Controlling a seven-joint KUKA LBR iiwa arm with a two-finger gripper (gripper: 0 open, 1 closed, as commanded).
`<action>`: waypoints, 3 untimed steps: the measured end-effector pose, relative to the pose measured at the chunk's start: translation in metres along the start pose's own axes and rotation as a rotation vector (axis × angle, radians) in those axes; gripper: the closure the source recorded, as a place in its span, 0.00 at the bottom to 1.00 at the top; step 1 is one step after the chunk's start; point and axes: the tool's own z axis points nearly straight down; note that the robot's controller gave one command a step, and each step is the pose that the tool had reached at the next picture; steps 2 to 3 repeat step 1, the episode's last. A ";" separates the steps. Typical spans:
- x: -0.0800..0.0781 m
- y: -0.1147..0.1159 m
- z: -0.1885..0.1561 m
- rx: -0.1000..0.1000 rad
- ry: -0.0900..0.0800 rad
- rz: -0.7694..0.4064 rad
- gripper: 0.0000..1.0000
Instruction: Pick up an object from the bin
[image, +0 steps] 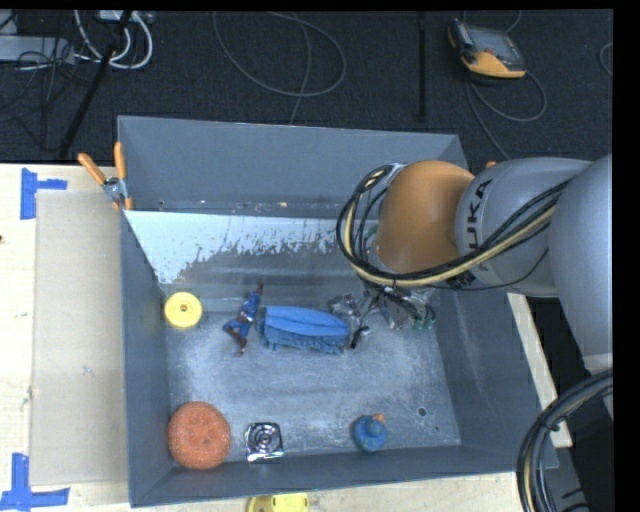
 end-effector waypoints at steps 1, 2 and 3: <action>0.002 0.021 0.000 -0.001 0.002 -0.016 1.00; 0.002 0.021 0.000 -0.001 0.002 -0.016 1.00; 0.002 0.021 0.000 -0.001 0.002 -0.016 1.00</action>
Offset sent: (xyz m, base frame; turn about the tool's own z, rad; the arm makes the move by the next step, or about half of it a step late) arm 0.0000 0.0000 0.0000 0.0000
